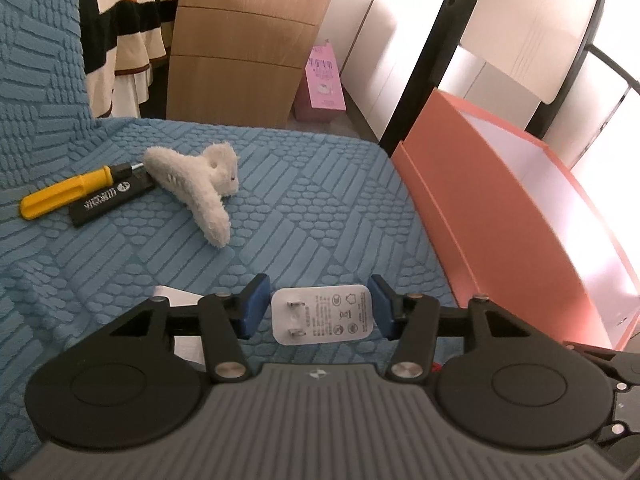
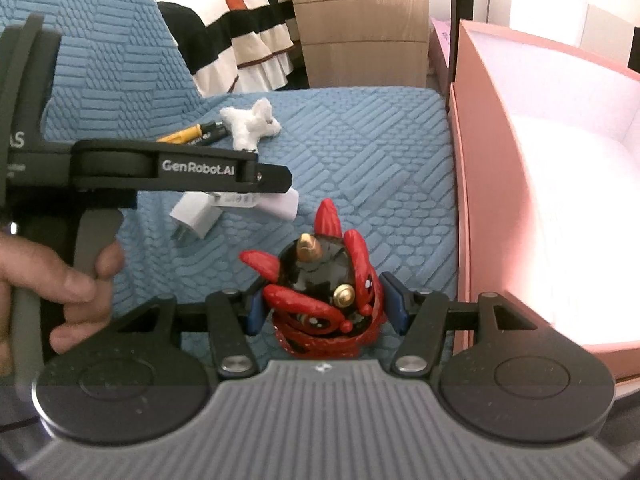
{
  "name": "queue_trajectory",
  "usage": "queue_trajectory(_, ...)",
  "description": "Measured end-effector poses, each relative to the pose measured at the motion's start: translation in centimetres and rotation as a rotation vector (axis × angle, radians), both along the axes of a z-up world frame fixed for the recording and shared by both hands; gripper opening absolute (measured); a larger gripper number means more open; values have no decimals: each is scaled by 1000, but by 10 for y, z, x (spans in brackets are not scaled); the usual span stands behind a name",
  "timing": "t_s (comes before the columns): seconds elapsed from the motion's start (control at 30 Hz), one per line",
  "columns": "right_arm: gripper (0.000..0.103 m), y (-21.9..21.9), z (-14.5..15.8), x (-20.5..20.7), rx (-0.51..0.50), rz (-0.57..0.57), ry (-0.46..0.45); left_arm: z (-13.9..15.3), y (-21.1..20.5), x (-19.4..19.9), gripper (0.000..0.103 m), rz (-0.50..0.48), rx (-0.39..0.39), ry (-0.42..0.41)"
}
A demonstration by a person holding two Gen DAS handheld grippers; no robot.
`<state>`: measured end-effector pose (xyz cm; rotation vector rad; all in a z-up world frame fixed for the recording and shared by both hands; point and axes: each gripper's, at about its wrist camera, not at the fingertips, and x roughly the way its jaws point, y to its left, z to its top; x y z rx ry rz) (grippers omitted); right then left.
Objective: Organize rigid objects
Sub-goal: 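Carry the red toy figure and white charger over the pink box with both tools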
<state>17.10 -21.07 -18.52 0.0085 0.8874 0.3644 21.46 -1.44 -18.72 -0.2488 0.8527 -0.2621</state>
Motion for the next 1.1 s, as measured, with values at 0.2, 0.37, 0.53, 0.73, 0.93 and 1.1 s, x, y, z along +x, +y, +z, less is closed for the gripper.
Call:
queue_trajectory(0.2, 60, -7, 23, -5, 32, 1, -32, 30, 6, -19, 60, 42, -39, -36)
queue_trajectory(0.37, 60, -15, 47, -10, 57, -3, -58, 60, 6, -38, 60, 57, -35, -58)
queue_trajectory(0.53, 60, -19, 74, -21, 77, -2, -77, 93, 2, -59, 60, 72, -46, -68)
queue_trajectory(0.73, 60, -25, 110, -37, 101, -9, -102, 136, 1, -82, 60, 121, -72, -91)
queue_trajectory(0.93, 60, -37, 134, -46, 104, -17, -130, 170, -11, -96, 60, 126, -72, -112)
queue_trajectory(1.1, 60, -55, 146, -50, 103, -41, -144, 191, -32, -94, 60, 113, -76, -128)
